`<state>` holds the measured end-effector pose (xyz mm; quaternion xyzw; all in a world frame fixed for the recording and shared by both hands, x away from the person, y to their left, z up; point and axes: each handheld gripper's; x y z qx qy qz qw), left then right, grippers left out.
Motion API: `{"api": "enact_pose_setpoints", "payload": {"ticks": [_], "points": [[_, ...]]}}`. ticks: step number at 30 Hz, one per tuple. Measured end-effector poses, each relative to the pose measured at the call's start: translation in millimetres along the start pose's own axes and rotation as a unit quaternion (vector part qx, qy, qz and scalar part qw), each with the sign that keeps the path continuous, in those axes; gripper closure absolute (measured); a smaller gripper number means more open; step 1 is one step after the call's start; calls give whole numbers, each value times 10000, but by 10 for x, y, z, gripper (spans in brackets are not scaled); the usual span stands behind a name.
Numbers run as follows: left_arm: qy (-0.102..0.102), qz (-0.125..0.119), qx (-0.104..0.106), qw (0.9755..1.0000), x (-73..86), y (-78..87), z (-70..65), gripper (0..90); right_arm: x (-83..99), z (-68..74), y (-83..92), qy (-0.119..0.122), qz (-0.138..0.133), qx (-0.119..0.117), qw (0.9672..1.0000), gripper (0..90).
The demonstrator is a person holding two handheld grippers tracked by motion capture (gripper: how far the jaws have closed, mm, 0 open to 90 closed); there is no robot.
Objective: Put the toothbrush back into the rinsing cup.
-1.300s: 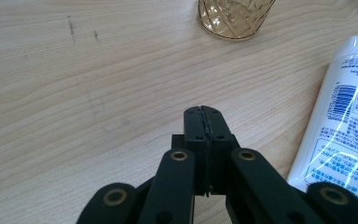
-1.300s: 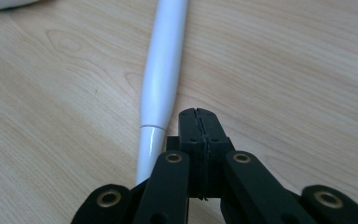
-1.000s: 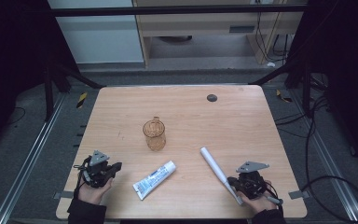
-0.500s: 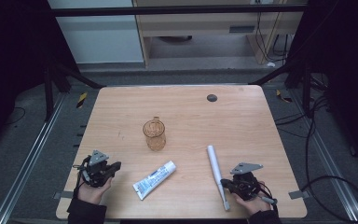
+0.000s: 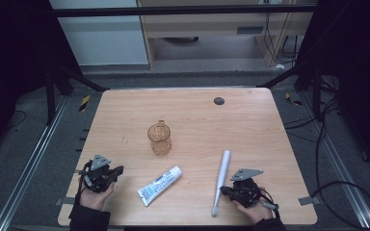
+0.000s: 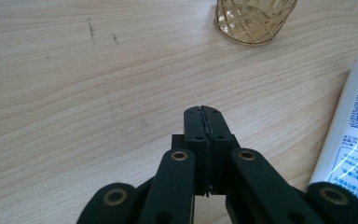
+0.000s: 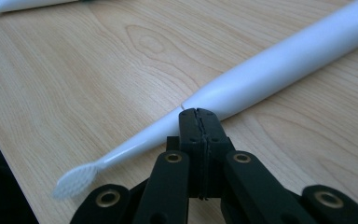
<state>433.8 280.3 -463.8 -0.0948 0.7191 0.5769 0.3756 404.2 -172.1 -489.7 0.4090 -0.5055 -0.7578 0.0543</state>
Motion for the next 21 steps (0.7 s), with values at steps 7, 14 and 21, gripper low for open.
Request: {"api": "enact_pose_setpoints", "payload": {"ticks": [7, 14, 21], "points": [[36, -22, -79, 10000, 2, -4, 23, 894, -56, 72, -84, 147, 48, -85, 9998, 900], [74, -34, -111, 9999, 4, -1, 42, 894, -66, 64, -30, 117, -126, -151, 9997, 899], [86, -52, -121, 9999, -2, -6, 47, 894, -157, -169, 195, -251, -780, 259, 9963, 900]]}}
Point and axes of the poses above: each handheld gripper's, and its own axes: y roughly backward along the jaws, x roughly out of its underside, z roughly to its left, and after that the axes turned 8 degrees about z, right-handed
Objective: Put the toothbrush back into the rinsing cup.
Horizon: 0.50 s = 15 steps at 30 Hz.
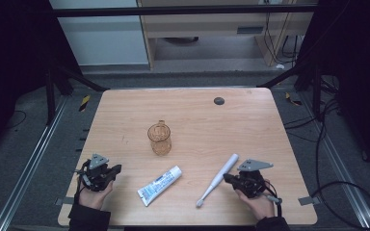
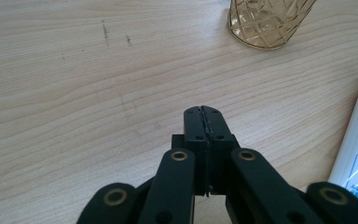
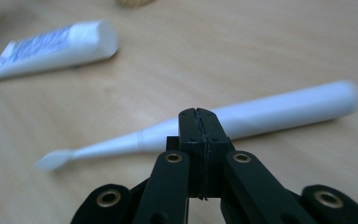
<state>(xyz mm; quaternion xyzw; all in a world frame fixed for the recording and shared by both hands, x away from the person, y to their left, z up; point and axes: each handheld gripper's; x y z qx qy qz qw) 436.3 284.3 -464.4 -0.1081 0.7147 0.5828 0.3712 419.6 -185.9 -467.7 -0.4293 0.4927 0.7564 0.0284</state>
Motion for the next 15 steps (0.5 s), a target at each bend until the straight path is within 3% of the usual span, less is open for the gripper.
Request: {"api": "enact_pose_setpoints", "payload": {"ticks": [3, 7, 11, 15], "points": [[-7, 13, -19, 10000, -4, -5, 6, 894, -86, -195, 47, -174, -288, 421, 9985, 900], [8, 10, -62, 10000, -8, -13, 17, 894, -123, -364, 26, -407, -345, 635, 9966, 900], [33, -37, -108, 9999, -11, -10, 27, 894, -218, -548, -87, -574, -376, 744, 9949, 900], [41, -92, -168, 9998, -14, -1, 50, 895, -280, -596, -184, -578, -331, 783, 9947, 900]]}}
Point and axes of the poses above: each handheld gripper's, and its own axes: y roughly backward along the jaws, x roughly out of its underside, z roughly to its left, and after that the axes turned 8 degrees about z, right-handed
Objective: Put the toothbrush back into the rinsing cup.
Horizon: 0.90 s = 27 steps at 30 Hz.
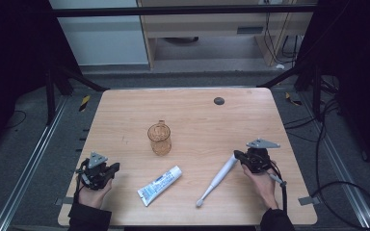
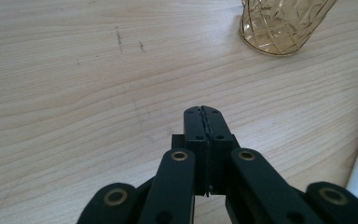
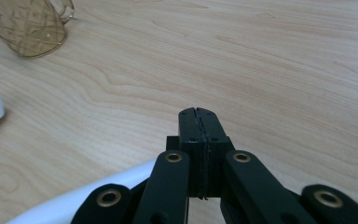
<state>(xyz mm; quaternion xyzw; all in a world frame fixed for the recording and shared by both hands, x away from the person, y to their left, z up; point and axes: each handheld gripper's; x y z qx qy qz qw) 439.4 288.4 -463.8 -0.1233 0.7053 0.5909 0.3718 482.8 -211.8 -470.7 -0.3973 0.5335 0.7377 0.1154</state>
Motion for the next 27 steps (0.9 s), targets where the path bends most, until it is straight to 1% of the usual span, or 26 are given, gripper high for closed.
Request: {"api": "enact_pose_setpoints", "payload": {"ticks": [1, 2, 4, 6, 10, 13, 15, 18, 20, 24, 26, 27], "points": [[22, -8, -7, 10000, 0, 0, 4, 895, -21, -7, -39, 13, 11, 30, 10000, 900], [19, -3, -16, 10000, 0, 1, 9, 895, -44, -16, -83, -4, 18, 4, 10000, 900], [26, -8, -32, 10000, 1, -2, 17, 895, -79, -13, -172, 36, 110, 20, 9999, 900], [29, 2, -39, 10000, 2, -7, 25, 895, -86, -9, -201, 79, 137, 30, 9999, 900], [43, 1, -38, 10000, 3, -5, 34, 895, -85, 7, -263, 155, 326, 124, 9993, 900], [36, 6, -35, 10000, 3, -7, 34, 894, -74, -1, -266, 168, 392, 143, 9990, 900], [31, -1, -39, 10000, 3, -4, 32, 895, -67, -8, -255, 142, 459, 98, 9988, 899], [46, -6, -41, 10000, 4, -2, 35, 895, -33, -9, -229, 206, 566, 165, 9980, 899], [45, -8, -34, 10000, 5, -3, 37, 895, -26, -9, -222, 206, 563, 171, 9981, 899], [50, -21, -35, 10000, 6, 4, 38, 895, 9, -13, -155, 219, 582, 173, 9979, 898], [55, -22, -35, 10000, 7, 6, 41, 895, 31, -13, -125, 267, 617, 218, 9975, 897], [57, -24, -35, 10000, 8, 7, 42, 895, 45, -8, -108, 253, 635, 243, 9974, 897]]}}
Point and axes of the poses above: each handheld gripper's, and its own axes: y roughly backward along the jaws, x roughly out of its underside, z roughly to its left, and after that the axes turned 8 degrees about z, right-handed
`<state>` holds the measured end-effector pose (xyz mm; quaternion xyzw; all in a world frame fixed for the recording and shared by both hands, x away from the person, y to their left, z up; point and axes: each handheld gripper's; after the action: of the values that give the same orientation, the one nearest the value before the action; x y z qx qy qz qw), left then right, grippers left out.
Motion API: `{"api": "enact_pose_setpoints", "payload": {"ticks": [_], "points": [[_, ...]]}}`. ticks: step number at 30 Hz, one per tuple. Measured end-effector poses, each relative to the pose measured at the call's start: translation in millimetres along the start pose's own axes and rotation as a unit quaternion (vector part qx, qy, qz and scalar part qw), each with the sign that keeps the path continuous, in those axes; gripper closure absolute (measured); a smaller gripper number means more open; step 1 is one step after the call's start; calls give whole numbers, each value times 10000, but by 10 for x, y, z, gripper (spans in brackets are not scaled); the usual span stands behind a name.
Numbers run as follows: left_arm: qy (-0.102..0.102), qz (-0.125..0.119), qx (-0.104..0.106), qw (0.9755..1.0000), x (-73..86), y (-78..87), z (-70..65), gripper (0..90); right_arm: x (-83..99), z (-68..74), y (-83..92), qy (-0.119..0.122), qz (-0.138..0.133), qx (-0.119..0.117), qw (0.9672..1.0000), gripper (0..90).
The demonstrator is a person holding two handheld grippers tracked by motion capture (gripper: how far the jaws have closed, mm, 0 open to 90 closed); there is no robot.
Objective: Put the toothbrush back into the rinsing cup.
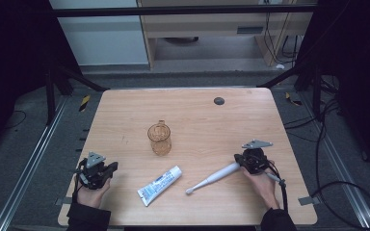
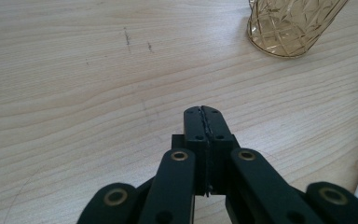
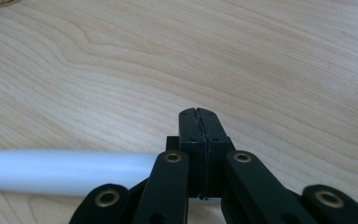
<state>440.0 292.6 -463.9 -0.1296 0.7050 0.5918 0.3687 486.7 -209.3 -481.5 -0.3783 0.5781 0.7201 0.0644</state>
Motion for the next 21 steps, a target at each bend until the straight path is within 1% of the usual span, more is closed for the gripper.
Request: {"api": "enact_pose_setpoints", "payload": {"ticks": [2, 6, 11, 16, 17, 20, 21], "points": [[0, -1, 1, 10000, 0, 1, 0, 895, 55, 5, 36, -11, 62, -7, 10000, 896], [-3, -12, -4, 10000, 1, 8, -4, 895, 98, 3, 76, -26, 106, 1, 9999, 896], [18, -25, -16, 10000, 5, 17, 8, 895, 159, 5, 147, -35, 98, 23, 9999, 896], [22, -27, -23, 10000, 5, 18, 8, 895, 259, 44, 207, -16, 171, -50, 9998, 897], [19, -27, -24, 10000, 5, 17, 7, 895, 276, 47, 211, -1, 174, -35, 9998, 897], [17, -22, -23, 10000, 4, 17, 4, 895, 299, 53, 226, 9, 178, -35, 9998, 896], [17, -22, -24, 10000, 4, 18, 4, 895, 306, 57, 236, -6, 184, -68, 9998, 896]]}}
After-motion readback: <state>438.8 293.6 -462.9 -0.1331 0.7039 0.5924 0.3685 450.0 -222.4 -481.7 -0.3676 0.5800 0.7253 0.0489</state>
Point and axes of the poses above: each handheld gripper's, and its own axes: y roughly backward along the jaws, x roughly out of its underside, z roughly to its left, and after that the axes turned 8 degrees about z, right-handed
